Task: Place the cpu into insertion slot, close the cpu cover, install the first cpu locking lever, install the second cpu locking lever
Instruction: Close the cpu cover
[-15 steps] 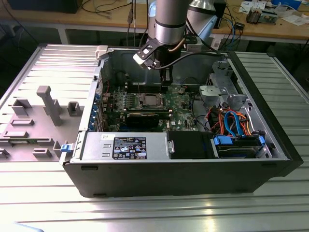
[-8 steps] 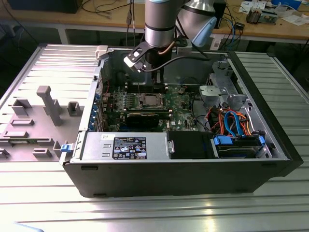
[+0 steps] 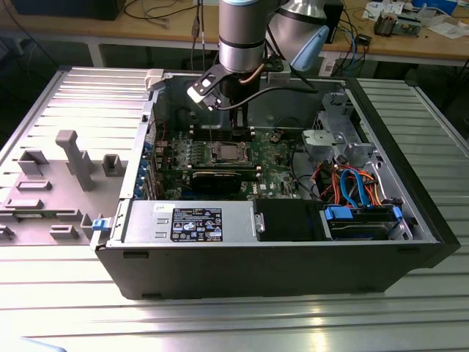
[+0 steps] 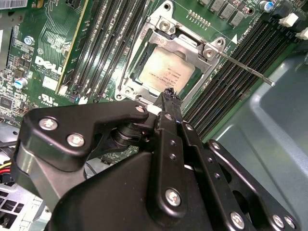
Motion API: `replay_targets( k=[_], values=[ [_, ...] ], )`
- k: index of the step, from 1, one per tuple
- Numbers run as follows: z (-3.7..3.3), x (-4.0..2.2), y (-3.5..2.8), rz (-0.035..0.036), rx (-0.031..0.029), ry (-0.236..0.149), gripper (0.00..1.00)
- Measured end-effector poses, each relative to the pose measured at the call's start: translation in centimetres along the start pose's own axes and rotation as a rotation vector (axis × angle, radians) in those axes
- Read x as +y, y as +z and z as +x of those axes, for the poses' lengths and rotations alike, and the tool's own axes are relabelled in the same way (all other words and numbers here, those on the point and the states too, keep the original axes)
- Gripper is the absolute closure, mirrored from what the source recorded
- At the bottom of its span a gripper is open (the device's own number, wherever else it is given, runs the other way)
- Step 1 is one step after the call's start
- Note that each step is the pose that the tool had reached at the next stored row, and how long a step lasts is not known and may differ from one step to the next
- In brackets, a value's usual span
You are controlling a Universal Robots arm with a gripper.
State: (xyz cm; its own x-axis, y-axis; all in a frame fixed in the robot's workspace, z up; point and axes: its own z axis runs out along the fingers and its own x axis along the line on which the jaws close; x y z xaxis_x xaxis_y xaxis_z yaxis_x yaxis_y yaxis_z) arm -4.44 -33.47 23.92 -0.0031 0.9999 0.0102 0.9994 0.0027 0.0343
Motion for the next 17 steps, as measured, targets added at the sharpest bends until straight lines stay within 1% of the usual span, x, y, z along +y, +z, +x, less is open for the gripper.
replay_targets(
  k=[8, 17],
  values=[
    [0.0, -0.19, 0.0, -0.0001, 0.0001, 0.0, 0.89],
    [0.0, -0.59, 0.01, 0.0, 0.0, 0.0, 0.89]
  ],
)
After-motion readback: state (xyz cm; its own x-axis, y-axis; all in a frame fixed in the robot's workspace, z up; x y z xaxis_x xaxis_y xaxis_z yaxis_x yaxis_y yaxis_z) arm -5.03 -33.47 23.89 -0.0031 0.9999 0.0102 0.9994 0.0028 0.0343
